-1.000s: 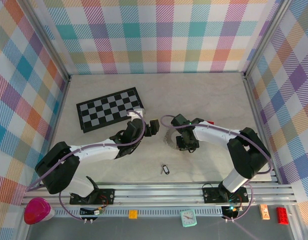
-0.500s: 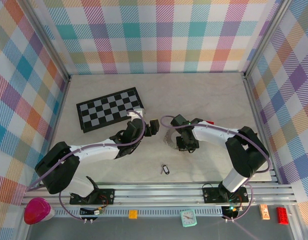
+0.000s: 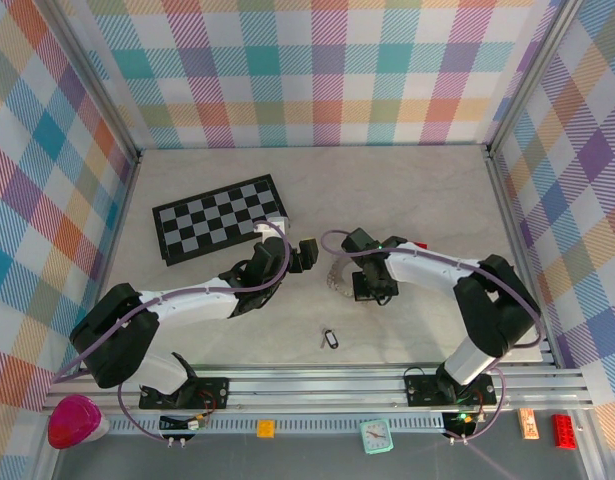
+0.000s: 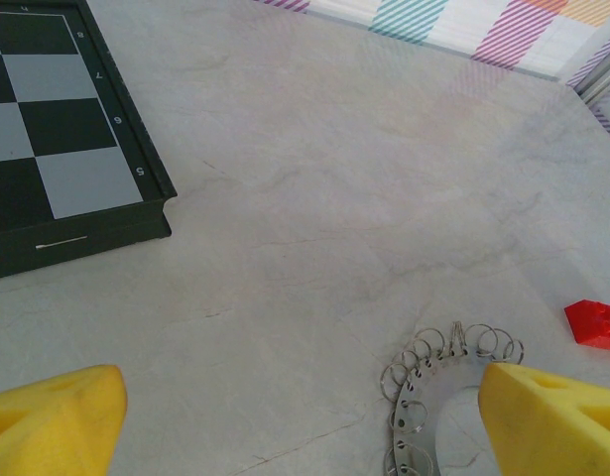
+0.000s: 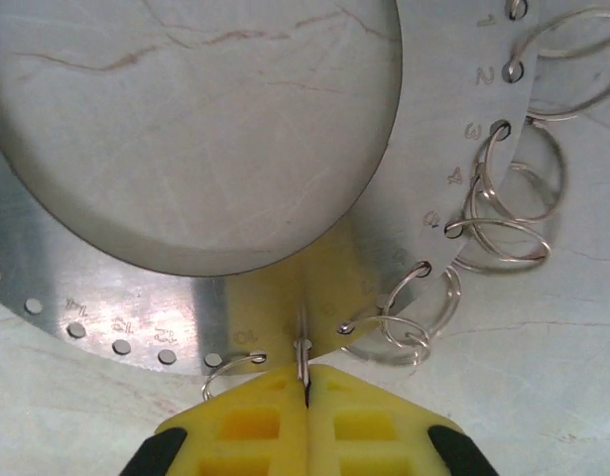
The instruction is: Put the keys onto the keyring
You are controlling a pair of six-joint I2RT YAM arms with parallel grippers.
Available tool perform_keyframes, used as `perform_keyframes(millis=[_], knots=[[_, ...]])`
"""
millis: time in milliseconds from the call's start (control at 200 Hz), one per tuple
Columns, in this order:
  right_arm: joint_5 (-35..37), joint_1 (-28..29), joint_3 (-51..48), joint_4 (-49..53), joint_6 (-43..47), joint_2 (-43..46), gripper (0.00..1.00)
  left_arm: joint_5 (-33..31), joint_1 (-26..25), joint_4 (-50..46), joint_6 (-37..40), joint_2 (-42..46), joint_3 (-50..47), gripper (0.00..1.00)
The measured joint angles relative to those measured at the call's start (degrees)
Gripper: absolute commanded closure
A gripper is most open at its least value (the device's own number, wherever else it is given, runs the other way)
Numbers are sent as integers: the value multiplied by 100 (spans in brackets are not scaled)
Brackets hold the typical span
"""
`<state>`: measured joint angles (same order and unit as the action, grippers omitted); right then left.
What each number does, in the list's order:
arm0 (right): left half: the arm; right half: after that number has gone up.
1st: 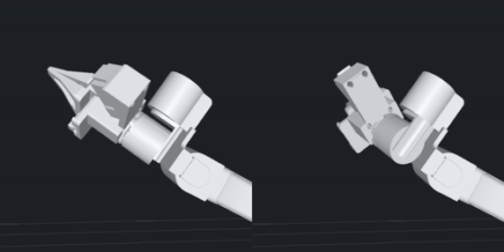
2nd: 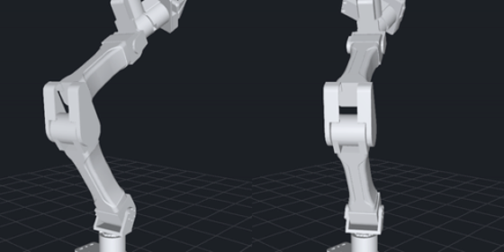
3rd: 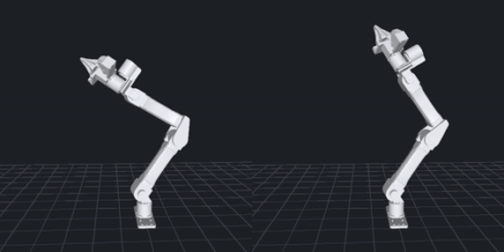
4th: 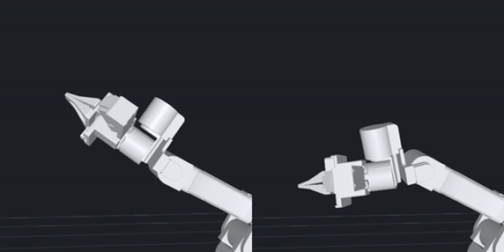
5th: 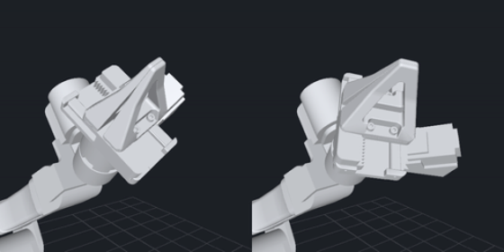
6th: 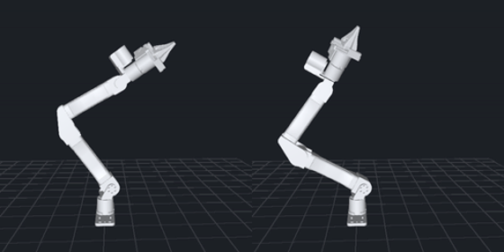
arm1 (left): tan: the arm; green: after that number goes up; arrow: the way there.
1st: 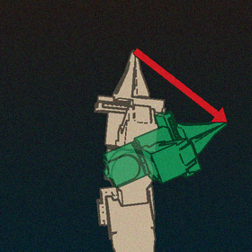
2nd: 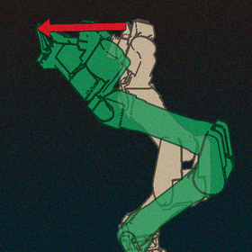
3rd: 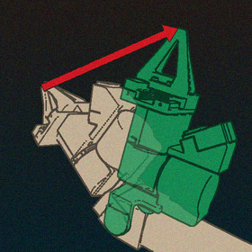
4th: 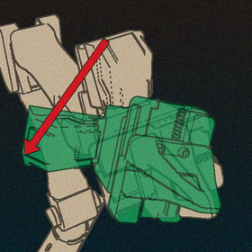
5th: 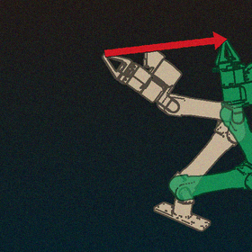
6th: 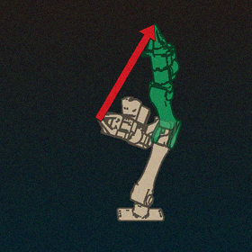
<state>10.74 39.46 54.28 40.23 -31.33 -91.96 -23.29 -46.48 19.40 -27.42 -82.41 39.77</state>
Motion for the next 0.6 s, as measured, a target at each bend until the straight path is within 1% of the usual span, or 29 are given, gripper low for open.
perform_keyframes(millis=[85,185,265,355,470,550,600], knots=[[22,0,0,-4,160,254,100,-7,0,0,39,22,0,9],[22,0,0,-46,472,612,100,-35,0,4,308,105,0,10],[20,0,-7,-155,859,970,100,-39,0,35,715,256,0,11],[-13,0,-28,-385,1447,1443,100,2,0,116,1390,494,0,15],[-212,0,-28,-796,2415,1928,100,212,11,308,2286,813,2,21],[-378,0,-28,-1137,3086,2109,100,605,122,310,2824,1016,26,30],[-487,0,-28,-1329,3480,2142,100,942,251,227,3008,1115,90,35]])
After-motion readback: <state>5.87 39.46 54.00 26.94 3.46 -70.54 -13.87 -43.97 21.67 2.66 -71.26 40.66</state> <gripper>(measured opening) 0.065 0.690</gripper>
